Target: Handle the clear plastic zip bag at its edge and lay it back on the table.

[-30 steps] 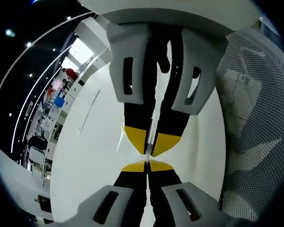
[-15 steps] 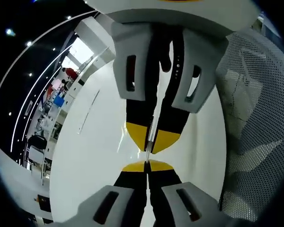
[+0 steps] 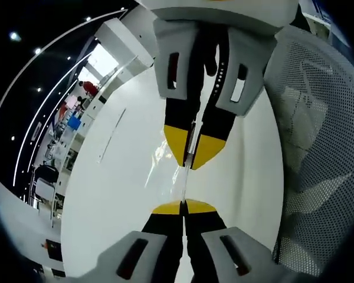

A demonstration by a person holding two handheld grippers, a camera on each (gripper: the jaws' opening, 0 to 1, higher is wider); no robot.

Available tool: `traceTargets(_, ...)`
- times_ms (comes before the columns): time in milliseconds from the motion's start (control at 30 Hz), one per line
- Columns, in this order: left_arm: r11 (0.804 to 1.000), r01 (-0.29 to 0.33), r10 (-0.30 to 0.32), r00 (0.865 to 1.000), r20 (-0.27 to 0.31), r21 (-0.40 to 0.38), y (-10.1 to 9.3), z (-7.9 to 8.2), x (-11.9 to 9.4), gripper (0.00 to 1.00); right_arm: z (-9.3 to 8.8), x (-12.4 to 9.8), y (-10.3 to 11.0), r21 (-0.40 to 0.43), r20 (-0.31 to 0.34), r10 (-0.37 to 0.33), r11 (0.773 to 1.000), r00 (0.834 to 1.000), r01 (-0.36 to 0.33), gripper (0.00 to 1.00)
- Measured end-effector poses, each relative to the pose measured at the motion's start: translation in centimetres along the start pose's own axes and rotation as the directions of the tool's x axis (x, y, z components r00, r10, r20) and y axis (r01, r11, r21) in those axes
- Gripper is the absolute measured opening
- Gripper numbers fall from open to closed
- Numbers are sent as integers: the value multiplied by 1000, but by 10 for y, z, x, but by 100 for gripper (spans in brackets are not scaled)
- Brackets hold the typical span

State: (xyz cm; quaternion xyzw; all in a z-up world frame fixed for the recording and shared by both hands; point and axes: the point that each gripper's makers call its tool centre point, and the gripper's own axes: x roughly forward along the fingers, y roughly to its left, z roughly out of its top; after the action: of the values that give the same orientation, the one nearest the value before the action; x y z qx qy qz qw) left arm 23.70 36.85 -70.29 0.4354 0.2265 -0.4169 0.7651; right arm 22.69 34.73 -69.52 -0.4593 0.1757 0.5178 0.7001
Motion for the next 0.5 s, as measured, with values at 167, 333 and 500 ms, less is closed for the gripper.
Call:
traceTargets(167, 1000, -2, 2, 1000, -1, -4, 0, -1, 1, 0, -2, -3, 1, 8, -5, -5, 1000, 1000, 5, 0)
traceTargets(333, 1000, -3, 3, 1000, -2, -6, 0, -2, 1, 0, -4, -4, -1, 12, -10, -12, 1000, 1000, 12, 0)
traceTargets(500, 1000, -5, 5, 1000, -4, -11, 0, -3, 0, 0, -7, -6, -2, 19, -15, -19, 1000, 1000, 19, 0)
